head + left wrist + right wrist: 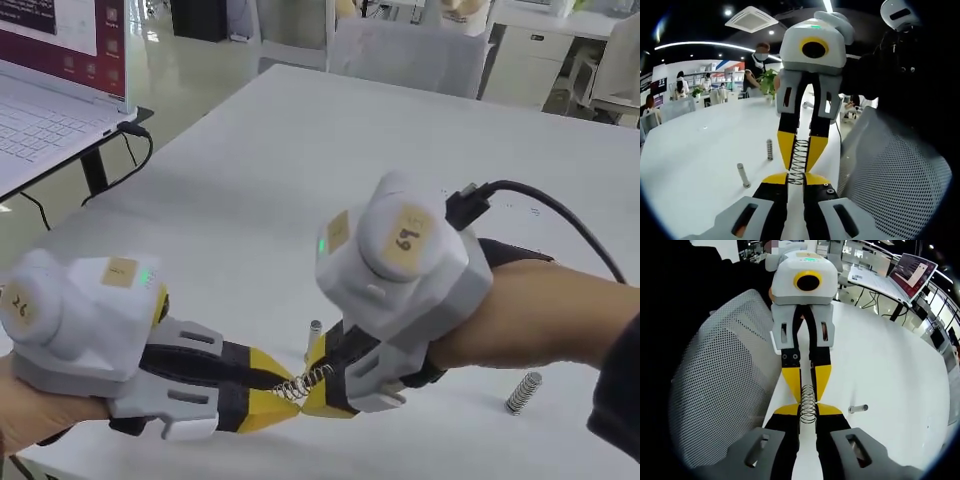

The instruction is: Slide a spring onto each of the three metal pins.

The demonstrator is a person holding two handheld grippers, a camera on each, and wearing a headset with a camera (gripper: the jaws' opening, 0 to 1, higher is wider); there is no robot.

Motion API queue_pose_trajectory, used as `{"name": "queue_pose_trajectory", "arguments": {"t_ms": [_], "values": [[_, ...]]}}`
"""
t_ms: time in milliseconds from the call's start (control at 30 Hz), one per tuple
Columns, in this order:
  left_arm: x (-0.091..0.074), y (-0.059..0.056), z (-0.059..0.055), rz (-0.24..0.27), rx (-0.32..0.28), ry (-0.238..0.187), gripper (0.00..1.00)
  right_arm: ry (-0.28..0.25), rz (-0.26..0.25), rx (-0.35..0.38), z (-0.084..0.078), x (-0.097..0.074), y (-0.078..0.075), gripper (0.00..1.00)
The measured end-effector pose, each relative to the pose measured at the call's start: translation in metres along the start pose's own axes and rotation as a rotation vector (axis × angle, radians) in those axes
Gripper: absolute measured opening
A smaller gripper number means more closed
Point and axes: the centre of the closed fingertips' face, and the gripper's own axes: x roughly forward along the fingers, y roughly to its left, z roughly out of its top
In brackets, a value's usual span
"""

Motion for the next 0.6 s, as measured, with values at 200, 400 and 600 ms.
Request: {"name": "queue_pose_trajectory", "arguments": {"t_ms": [200, 400, 600], "values": [[0.001, -0.001, 0.001, 0.000, 0.012, 0.008, 0.03, 0.002, -0.001, -0.002, 0.000, -0.001, 0.000, 0.09], [0.003, -0.003, 0.001, -0.005, 0.031, 0.014, 0.03, -0.004, -0.002, -0.013, 0.005, -0.003, 0.002, 0.09], [0.003, -0.003, 0.002, -0.007, 0.028, 0.008, 0.03, -0.015, -0.003, -0.020, 0.011, -0.005, 0.002, 0.09]]}}
